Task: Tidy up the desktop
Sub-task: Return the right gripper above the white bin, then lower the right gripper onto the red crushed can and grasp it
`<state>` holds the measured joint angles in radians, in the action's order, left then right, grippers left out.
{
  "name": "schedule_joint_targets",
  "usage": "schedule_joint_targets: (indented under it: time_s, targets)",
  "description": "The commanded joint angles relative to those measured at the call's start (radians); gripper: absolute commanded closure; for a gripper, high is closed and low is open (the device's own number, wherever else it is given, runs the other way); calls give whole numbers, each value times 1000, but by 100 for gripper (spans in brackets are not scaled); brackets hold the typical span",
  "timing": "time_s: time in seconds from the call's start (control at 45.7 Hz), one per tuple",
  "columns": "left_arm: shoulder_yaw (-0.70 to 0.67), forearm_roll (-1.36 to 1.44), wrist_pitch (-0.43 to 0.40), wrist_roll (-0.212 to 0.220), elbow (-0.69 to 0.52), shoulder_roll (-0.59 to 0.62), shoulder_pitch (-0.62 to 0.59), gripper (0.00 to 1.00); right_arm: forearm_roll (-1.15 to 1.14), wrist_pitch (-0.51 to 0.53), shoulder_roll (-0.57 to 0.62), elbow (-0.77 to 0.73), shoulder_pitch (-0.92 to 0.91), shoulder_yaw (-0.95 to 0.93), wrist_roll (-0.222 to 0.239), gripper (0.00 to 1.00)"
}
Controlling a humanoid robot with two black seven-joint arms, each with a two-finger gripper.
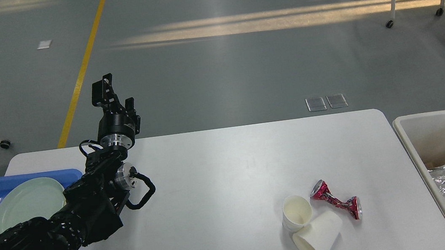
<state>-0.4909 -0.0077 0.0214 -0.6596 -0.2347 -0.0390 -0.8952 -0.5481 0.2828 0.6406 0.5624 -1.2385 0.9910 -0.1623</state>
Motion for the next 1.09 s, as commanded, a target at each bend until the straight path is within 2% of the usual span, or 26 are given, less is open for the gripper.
schedule_joint_targets:
  time_s: [0.0,0.153,0.394,0.569,0.7,0.832,1.073]
  targets:
    - [0,0,0,0,0,1,1,2,31,12,46,209,-148,-61,-2,0]
    - [0,0,0,0,0,1,1,2,106,113,76,399,-321,-64,3,0]
    - [0,0,0,0,0,-1,1,2,316,409,76,508,-584,-34,15,0]
    - [0,0,0,0,0,1,1,2,404,556,76,632,-808,23,127,0]
    - [0,0,0,0,0,1,1,2,490,654,60,688,-950,46,182,0]
    - [0,0,0,0,0,-1,1,2,519,677,47,720,-1062,43,227,0]
    - [0,0,0,0,0,1,1,2,519,677,45,794,-1170,34,227,0]
